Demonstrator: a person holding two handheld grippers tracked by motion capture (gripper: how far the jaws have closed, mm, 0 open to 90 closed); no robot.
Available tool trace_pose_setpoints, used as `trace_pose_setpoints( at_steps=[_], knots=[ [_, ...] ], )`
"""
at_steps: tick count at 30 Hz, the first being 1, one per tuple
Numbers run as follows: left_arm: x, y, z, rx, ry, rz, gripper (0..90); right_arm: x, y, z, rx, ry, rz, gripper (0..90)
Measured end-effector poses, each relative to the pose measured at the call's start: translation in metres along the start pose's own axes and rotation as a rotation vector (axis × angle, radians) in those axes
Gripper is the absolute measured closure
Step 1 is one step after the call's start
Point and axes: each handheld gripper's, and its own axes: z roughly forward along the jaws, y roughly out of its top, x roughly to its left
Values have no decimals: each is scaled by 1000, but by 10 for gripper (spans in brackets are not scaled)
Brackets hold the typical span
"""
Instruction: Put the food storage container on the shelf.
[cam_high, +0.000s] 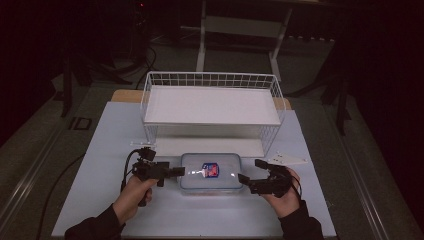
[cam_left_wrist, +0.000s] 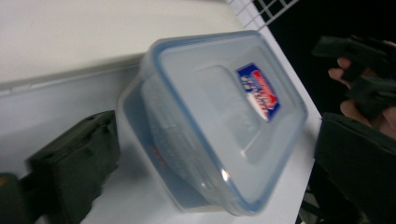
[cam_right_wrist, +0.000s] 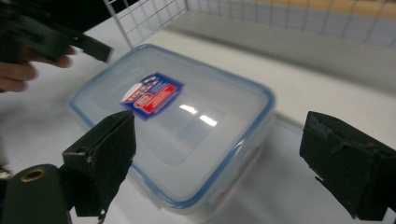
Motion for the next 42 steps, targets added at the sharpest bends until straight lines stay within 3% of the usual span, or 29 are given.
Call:
trace_pose_setpoints(
  at_steps=[2, 5, 6, 11, 17, 18, 24, 28, 31, 42],
  knots=[
    [4, 0, 4, 16, 1, -16, 79, -1, -1, 2, 7, 6, 13, 107],
    [12, -1, 10, 34, -5, -80, 155, -2, -1, 3, 15, 15, 26, 109],
    [12, -1, 10, 34, -5, -80, 156, -2, -1, 3, 15, 15, 26, 109],
    [27, -5, 18, 66, -81, -190, 250, -4, -2, 3, 25, 31, 51, 129],
    [32, -8, 20, 82, -155, -233, 391, -5, -3, 3, 35, 41, 62, 129],
    [32, -9, 21, 87, -169, -230, 421, -5, -4, 3, 35, 42, 62, 129],
    [29, -9, 19, 89, -153, -202, 444, -7, -7, 4, 55, 76, 89, 172],
    [28, -10, 19, 78, -151, -190, 446, -12, -10, 7, 69, 115, 143, 193],
    [28, -11, 16, 75, -166, -185, 470, -13, -12, 12, 85, 119, 165, 196],
    [22, -14, 7, 80, -185, -105, 531, -18, -15, 18, 108, 136, 214, 243]
  ],
)
